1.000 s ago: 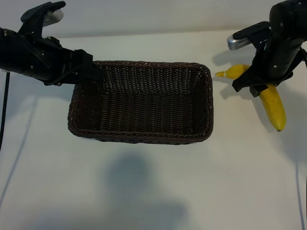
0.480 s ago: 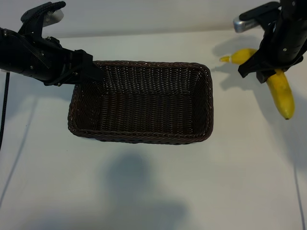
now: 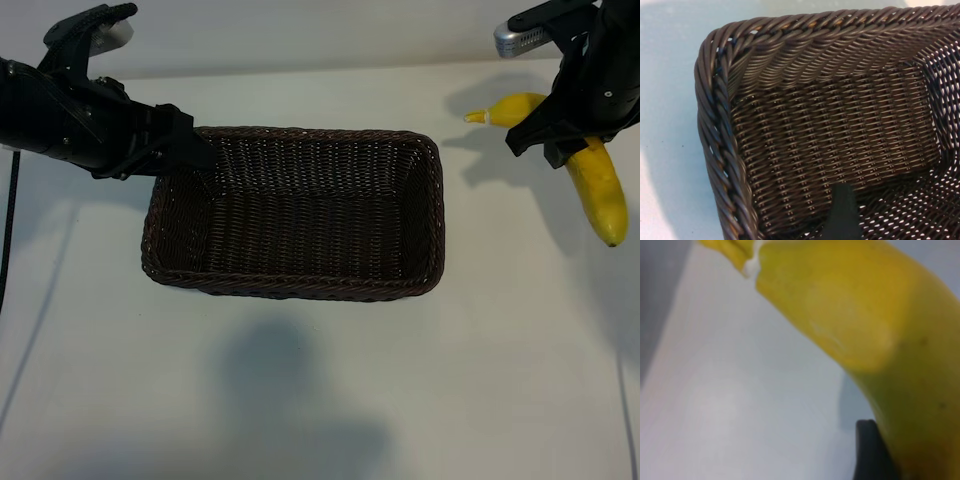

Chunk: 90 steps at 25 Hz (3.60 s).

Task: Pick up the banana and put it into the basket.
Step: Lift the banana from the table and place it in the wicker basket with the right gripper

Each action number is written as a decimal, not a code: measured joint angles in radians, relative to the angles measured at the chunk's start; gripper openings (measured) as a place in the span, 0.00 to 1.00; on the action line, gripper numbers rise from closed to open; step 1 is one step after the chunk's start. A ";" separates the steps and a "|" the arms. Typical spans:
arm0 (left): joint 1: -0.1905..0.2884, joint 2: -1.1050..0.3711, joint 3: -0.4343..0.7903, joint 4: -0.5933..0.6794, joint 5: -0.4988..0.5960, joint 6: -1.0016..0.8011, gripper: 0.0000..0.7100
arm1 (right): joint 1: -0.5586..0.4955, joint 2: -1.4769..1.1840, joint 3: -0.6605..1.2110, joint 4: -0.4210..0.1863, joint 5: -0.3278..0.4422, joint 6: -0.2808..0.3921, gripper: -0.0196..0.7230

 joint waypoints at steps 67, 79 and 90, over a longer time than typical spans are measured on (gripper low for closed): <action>0.000 -0.001 0.000 0.000 0.019 0.005 0.83 | 0.395 0.198 -0.279 0.301 -0.007 -0.346 0.58; 0.000 -0.001 0.000 0.000 0.026 0.005 0.83 | 0.409 0.198 -0.279 0.378 -0.042 -0.565 0.58; 0.000 -0.001 0.000 0.000 0.039 0.008 0.83 | 0.433 0.204 -0.279 0.377 -0.096 -0.634 0.58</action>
